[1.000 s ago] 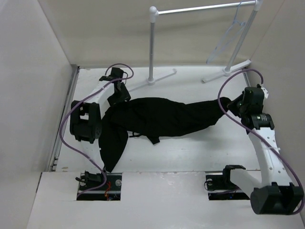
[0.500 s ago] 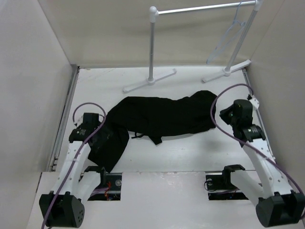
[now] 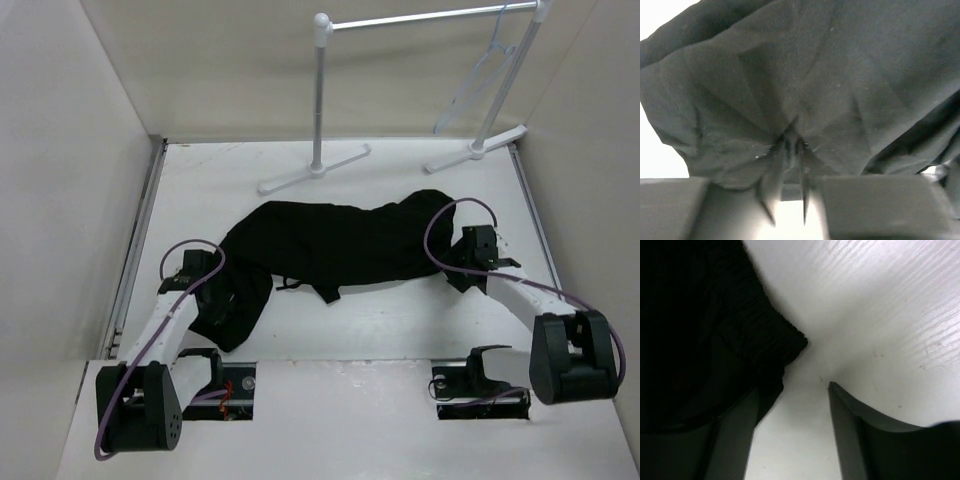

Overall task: Place the trousers on the hanger
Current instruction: Flatten out the trousers at the center of the board.

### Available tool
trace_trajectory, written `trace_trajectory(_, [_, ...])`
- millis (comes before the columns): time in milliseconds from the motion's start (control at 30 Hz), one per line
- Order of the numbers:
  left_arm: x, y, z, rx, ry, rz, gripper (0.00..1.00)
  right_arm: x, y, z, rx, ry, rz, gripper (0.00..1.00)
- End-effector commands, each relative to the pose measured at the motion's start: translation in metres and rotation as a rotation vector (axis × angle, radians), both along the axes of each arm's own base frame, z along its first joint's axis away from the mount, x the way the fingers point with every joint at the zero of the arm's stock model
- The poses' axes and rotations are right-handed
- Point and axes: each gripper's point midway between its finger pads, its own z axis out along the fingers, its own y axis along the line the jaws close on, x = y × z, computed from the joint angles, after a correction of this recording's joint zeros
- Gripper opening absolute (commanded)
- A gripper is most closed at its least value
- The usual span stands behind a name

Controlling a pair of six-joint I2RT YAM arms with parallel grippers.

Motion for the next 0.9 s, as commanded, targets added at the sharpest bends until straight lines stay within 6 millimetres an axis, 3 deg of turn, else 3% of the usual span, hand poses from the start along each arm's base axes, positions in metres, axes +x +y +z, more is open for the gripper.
trace_trajectory(0, [0.026, 0.009, -0.003, 0.019, -0.094, 0.045, 0.09, 0.051, -0.001, 0.017, 0.036, -0.133, -0.044, 0.57])
trace_trajectory(100, [0.042, 0.015, 0.005, 0.066, -0.141, 0.045, 0.06, 0.066, -0.001, 0.012, 0.039, -0.135, -0.055, 0.36])
trace_trajectory(167, [0.050, 0.024, 0.012, 0.097, -0.164, 0.058, 0.05, 0.075, 0.000, 0.014, 0.052, -0.136, -0.064, 0.13])
trace_trajectory(233, [0.070, 0.035, 0.035, 0.107, -0.232, 0.100, 0.04, 0.079, -0.003, 0.044, 0.034, -0.209, -0.073, 0.06])
trace_trajectory(267, [0.079, 0.041, 0.049, 0.112, -0.272, 0.116, 0.04, 0.079, -0.004, 0.053, 0.017, -0.230, -0.074, 0.06])
trace_trajectory(367, [0.115, 0.057, 0.108, 0.139, -0.414, 0.161, 0.04, 0.069, -0.008, 0.119, -0.059, -0.333, -0.063, 0.05])
trace_trajectory(433, [0.131, 0.066, 0.144, 0.145, -0.494, 0.188, 0.03, 0.058, -0.013, 0.164, -0.089, -0.411, -0.054, 0.05])
trace_trajectory(533, [0.143, 0.081, 0.195, 0.158, -0.594, 0.230, 0.03, 0.039, -0.024, 0.213, -0.111, -0.492, -0.053, 0.05])
trace_trajectory(700, [0.158, 0.092, 0.278, 0.128, -0.750, 0.257, 0.04, 0.005, -0.039, 0.274, -0.089, -0.605, -0.069, 0.05])
trace_trajectory(867, [0.163, 0.098, 0.361, 0.146, -0.897, 0.263, 0.04, -0.011, -0.025, 0.327, -0.020, -0.739, -0.046, 0.06])
